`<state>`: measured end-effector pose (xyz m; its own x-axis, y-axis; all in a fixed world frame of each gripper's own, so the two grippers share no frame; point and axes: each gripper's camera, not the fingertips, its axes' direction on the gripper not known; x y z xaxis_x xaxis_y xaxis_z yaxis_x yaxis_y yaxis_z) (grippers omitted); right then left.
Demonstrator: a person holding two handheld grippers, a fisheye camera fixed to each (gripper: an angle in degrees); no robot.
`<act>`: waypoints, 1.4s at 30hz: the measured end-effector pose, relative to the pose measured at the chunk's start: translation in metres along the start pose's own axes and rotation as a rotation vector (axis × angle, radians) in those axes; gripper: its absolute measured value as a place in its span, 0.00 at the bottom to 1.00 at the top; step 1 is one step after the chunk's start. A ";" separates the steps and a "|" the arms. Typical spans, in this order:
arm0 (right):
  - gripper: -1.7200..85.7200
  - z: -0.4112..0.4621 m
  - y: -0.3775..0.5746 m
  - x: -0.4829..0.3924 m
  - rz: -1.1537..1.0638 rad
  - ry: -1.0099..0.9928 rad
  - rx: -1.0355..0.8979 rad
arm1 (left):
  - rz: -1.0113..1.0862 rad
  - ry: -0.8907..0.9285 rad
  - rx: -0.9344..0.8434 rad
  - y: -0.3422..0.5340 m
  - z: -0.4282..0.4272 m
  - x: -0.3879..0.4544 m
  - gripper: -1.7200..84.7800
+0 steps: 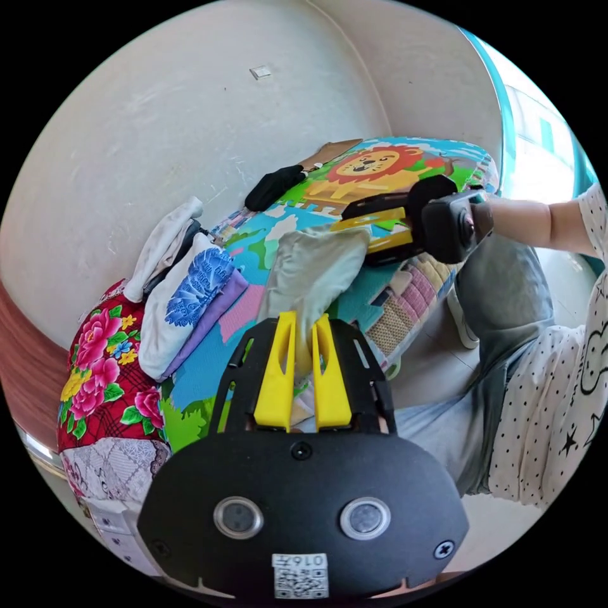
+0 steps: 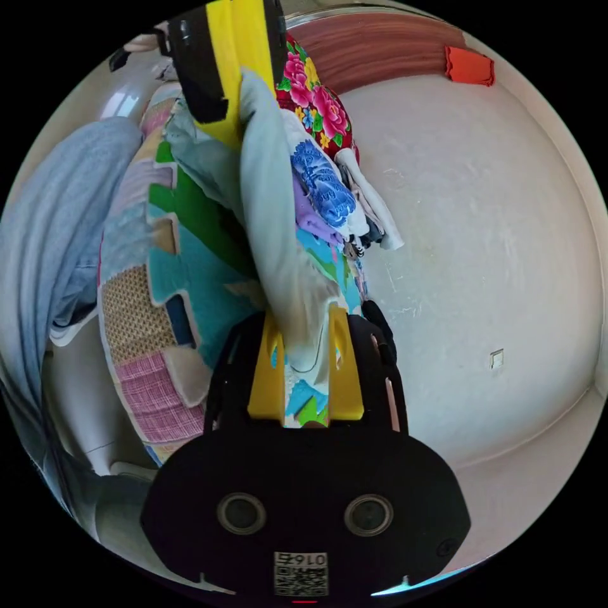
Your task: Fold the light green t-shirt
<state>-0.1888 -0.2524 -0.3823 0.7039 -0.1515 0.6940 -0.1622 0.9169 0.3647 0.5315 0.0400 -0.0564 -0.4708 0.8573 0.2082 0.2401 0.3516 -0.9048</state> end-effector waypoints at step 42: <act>0.07 0.179 -0.492 0.108 -0.330 0.396 -0.201 | 0.328 -0.359 -0.147 0.027 0.218 -0.448 0.05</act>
<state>-0.1567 -0.7863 -0.3754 0.9074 -0.3284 0.2624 0.2193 0.9024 0.3710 0.5638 -0.4165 -0.2551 -0.6061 0.7574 -0.2427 0.5295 0.1566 -0.8337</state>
